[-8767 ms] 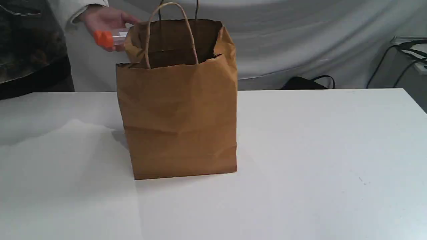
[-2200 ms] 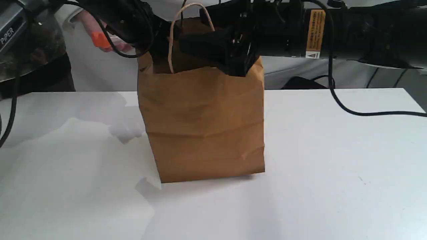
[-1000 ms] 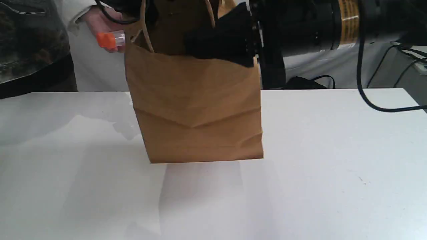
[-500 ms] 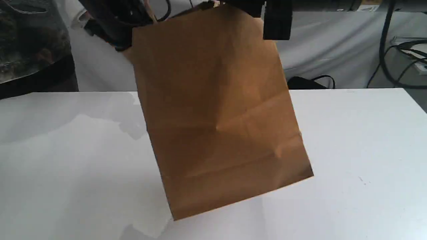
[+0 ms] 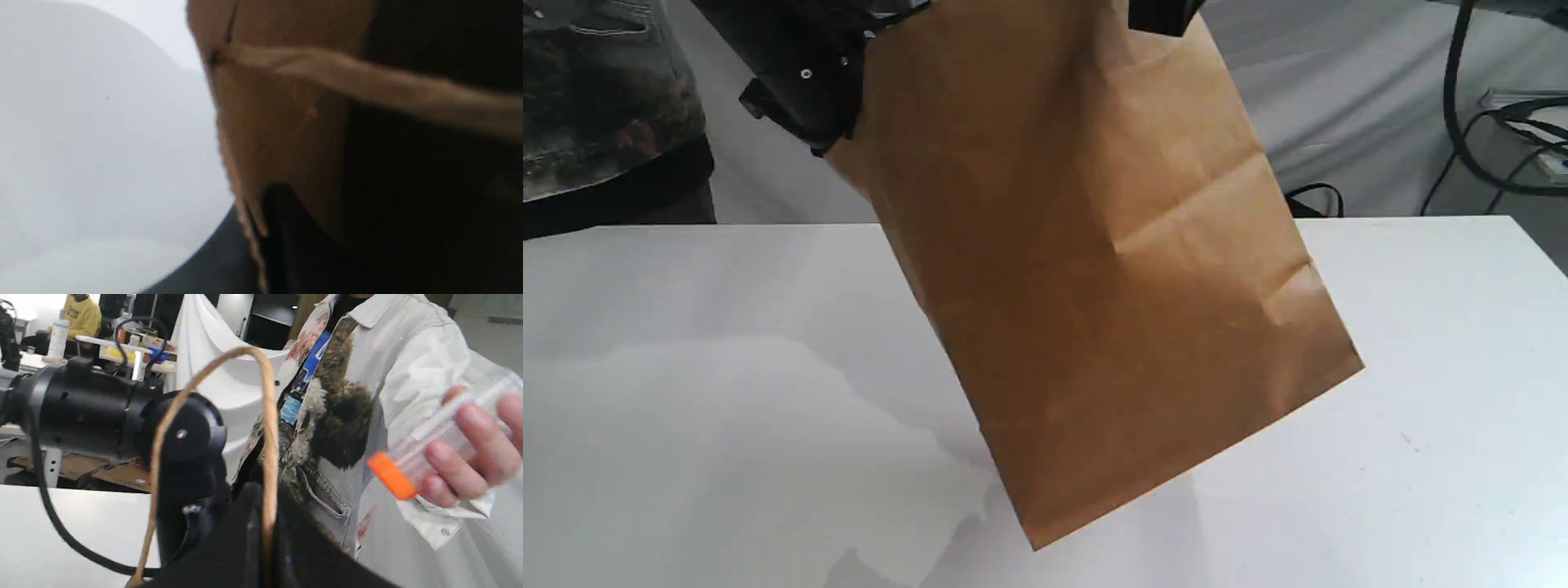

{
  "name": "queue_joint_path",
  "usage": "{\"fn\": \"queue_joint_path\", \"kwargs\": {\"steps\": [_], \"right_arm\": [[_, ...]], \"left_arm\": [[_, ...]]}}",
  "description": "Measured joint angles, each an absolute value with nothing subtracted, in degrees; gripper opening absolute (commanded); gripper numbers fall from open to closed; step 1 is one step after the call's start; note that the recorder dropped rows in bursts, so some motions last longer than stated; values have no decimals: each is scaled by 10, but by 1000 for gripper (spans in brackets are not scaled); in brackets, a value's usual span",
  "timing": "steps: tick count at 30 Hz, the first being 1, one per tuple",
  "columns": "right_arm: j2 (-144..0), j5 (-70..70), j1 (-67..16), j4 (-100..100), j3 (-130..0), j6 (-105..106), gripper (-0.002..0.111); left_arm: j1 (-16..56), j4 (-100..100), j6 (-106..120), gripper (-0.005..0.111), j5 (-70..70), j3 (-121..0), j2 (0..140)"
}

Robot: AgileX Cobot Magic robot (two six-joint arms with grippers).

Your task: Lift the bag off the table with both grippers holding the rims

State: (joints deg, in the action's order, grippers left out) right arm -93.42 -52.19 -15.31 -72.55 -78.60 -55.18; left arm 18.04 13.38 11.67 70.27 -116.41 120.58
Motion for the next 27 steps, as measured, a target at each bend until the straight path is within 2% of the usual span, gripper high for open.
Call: {"fn": "queue_joint_path", "kwargs": {"steps": [14, 27], "right_arm": [[-1111, -526, -153, -768, -983, -620, 0], [-1122, -529, -153, -813, -995, -631, 0]], "left_arm": [[176, 135, 143, 0, 701, -1133, 1234], [173, 134, 160, 0, 702, -1136, 1258]]}}
